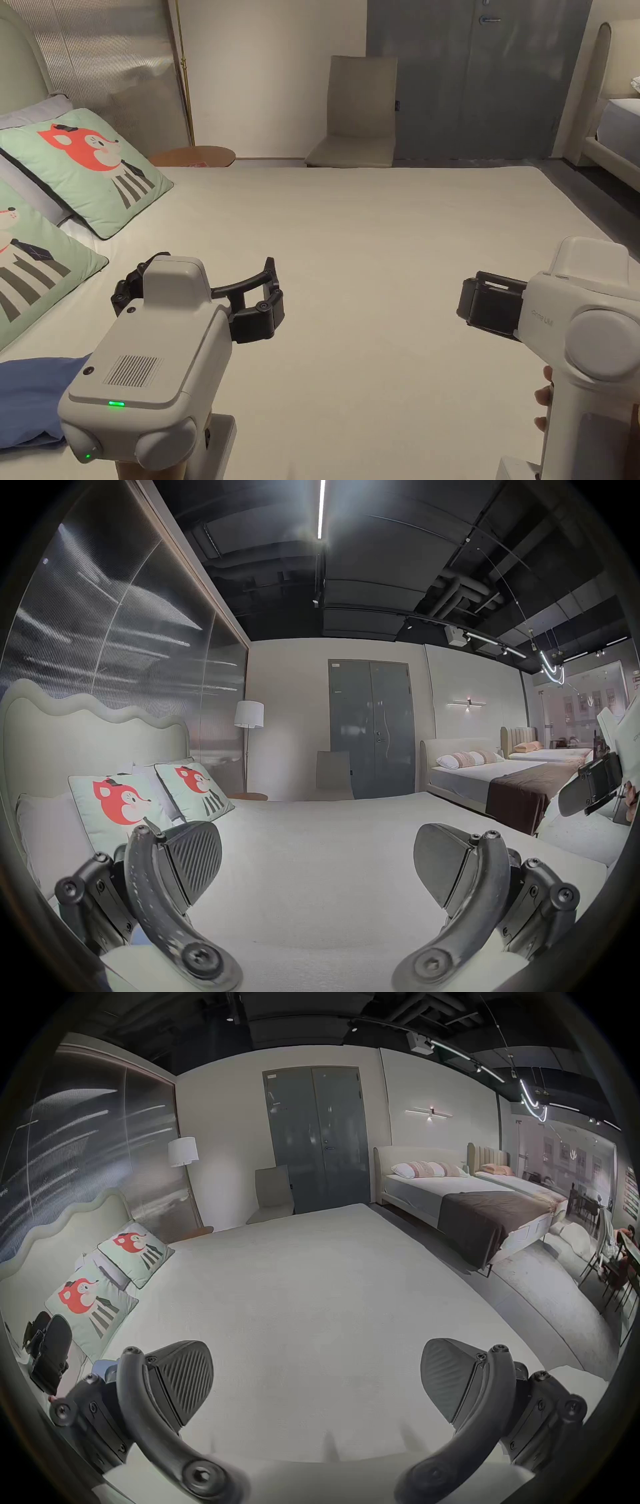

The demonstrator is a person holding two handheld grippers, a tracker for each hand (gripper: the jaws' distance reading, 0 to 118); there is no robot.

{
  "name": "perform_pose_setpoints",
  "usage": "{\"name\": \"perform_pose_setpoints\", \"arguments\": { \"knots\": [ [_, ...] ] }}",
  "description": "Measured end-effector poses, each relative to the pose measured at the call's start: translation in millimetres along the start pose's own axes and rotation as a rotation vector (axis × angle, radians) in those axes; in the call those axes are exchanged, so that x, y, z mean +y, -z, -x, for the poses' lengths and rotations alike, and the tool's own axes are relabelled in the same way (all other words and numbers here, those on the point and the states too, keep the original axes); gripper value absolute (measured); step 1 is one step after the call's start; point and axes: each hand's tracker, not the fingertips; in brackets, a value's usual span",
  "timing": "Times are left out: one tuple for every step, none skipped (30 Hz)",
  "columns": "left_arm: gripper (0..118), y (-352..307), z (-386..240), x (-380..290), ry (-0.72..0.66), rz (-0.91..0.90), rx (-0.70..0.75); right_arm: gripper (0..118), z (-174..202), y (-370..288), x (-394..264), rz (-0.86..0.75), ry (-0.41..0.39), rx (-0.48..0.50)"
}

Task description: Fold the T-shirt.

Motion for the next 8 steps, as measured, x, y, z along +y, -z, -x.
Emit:
{"name": "perform_pose_setpoints", "arguments": {
  "knots": [
    [111, 0.0, 0.0, -0.1, 0.000, -0.001, 0.001, 118, -0.3, -0.1, -0.9, -0.014, -0.004, 0.003],
    [111, 0.0, 0.2, -0.1, 0.002, -0.001, 0.002, 118, -0.5, -0.9, -2.3, -0.025, -0.017, -0.006],
    [111, 0.2, 0.6, 0.0, 0.004, 0.000, 0.001, 118, 0.1, -2.2, -3.1, -0.041, -0.024, -0.006],
    [111, 0.3, 0.8, 0.1, 0.005, 0.001, 0.002, 118, 0.9, -2.7, -3.1, -0.046, -0.029, -0.007],
    [111, 0.4, 0.8, -0.2, 0.006, 0.000, 0.003, 118, 1.5, -3.4, -2.7, -0.052, -0.041, -0.004],
    [111, 0.4, 1.0, -0.3, 0.007, 0.000, 0.003, 118, 2.2, -3.9, -3.0, -0.049, -0.041, -0.010],
    [111, 0.5, 1.2, -0.2, 0.006, 0.000, 0.003, 118, 2.4, -4.3, -3.0, -0.050, -0.038, -0.010],
    [111, 0.4, 1.0, -0.1, 0.005, 0.001, 0.003, 118, 2.9, -5.0, -3.5, -0.054, -0.038, -0.004]
  ]
}}
